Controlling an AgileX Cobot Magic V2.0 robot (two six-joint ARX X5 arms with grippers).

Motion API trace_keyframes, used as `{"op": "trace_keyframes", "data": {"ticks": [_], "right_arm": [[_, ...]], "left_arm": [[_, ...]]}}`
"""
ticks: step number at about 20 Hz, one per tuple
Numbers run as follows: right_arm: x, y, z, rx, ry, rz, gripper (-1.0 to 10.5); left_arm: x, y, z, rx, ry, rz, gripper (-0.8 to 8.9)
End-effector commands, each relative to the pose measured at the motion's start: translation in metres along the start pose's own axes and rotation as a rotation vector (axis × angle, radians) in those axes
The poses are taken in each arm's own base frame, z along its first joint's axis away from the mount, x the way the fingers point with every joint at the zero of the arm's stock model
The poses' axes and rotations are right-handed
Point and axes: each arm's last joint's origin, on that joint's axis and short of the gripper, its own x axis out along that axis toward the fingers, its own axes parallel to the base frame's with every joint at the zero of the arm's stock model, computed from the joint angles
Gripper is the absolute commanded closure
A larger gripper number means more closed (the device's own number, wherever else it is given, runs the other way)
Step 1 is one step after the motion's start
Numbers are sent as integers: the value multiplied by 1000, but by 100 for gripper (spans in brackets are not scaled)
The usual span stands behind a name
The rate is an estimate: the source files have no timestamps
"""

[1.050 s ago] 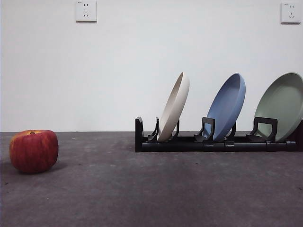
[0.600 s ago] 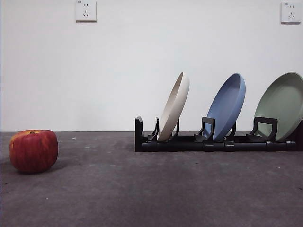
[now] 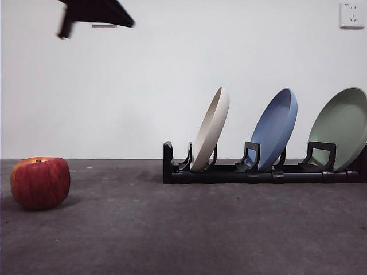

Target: Take the yellow plate from the plate rack,put the plate on the table,take the apple from the table,put the apple in the plate

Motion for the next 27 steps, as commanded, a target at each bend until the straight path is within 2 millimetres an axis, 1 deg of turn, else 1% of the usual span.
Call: {"op": "trace_keyframes", "data": {"ticks": [1,5,6,8,11,12,13,14,19,21,22,27], "right_arm": [[-1,1,2,-19,-10,8,949],[-1,1,2,-19,-10,8,950],[-1,1,2,-17,-10,8,950],[-1,1,2,-11,-10,8,950],[-1,1,2,-11,-10,8,950],[-1,1,2,-11,-10,8,950],[-1,1,2,-11,-10,8,950],[-1,1,2,-11,-10,8,950],[2,0,3,-4,3,9,950],[3,-1,3,-1,9,9,950],[3,-1,3,0,11,9,950],[5,-2,3,5,20,8,950]], "left_arm": [[26,8,17,26,18,-31,817],[61,15,43,57,23,-57,810],[67,15,48,71,21,-54,782],[81,14,56,96,18,-50,619],[102,10,61,132,28,-65,331],[109,7,59,148,33,-62,291],[117,4,57,161,44,-38,230],[124,3,54,175,53,-16,206],[161,-3,41,235,96,59,206],[172,-5,36,266,108,88,206],[175,-4,35,269,113,91,206],[198,13,23,254,148,136,220]]}}
